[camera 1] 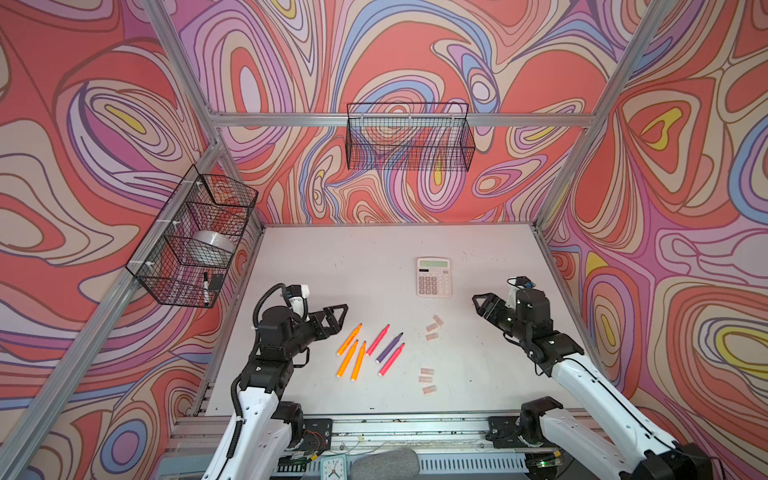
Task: Insert the pens into the pen caps
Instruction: 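Move the left gripper over the pink pen while the right gripper moves toward the caps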
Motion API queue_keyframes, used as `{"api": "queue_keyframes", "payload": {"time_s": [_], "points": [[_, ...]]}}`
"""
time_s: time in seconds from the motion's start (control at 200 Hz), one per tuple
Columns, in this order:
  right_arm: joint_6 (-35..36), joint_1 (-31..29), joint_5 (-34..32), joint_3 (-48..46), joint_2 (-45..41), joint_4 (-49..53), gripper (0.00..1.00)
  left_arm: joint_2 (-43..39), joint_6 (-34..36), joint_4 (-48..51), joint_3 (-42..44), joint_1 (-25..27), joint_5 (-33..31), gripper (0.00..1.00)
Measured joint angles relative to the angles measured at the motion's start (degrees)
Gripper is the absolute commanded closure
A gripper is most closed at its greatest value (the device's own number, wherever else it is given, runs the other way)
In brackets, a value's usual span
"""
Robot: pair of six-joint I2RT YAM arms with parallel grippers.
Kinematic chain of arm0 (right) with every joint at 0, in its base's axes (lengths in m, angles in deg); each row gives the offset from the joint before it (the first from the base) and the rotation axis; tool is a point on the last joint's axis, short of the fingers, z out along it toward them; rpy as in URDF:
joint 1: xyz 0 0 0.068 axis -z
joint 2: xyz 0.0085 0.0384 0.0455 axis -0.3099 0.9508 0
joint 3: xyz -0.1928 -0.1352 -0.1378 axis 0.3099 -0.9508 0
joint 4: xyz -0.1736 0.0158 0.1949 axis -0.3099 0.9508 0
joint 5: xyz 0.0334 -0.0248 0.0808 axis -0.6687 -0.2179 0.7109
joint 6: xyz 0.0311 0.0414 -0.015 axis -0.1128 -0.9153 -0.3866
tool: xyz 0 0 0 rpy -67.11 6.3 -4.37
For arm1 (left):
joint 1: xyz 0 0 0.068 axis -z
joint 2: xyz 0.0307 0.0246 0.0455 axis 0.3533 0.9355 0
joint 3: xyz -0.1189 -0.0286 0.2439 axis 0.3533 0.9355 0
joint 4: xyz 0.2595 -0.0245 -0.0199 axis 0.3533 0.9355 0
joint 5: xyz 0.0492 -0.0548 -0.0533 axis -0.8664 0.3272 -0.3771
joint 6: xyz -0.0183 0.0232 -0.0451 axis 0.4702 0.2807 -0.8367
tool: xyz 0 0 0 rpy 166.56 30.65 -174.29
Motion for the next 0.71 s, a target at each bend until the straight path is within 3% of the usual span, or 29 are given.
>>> {"api": "queue_keyframes", "payload": {"time_s": [0.09,0.19,0.305,0.436,0.611,0.706], "points": [[-1.4,-6.7,-1.9,0.0,4.5,-1.4,0.37,0.2,1.1,-0.3,0.1,11.3,-4.0,0.14],[-2.7,-9.6,-3.2,0.0,8.2,-2.6,0.43,4.2,2.3,-0.9,0.0,18.8,-8.6,0.16],[-3.6,-11.3,-4.2,0.0,10.7,-3.8,0.46,14.8,3.5,-1.2,-0.8,25.9,-14.6,0.24],[-3.7,-11.8,-4.7,0.0,11.8,-3.8,0.47,25.6,4.5,0.2,-4.1,29.6,-20.0,0.34],[-3.6,-11.9,-5.7,0.0,12.0,-3.8,0.47,32.7,6.0,0.1,-8.8,31.5,-24.5,0.45],[-3.5,-12.0,-6.1,0.3,12.8,-3.9,0.49,35.5,6.7,0.2,-9.8,31.8,-25.8,0.47]]}}
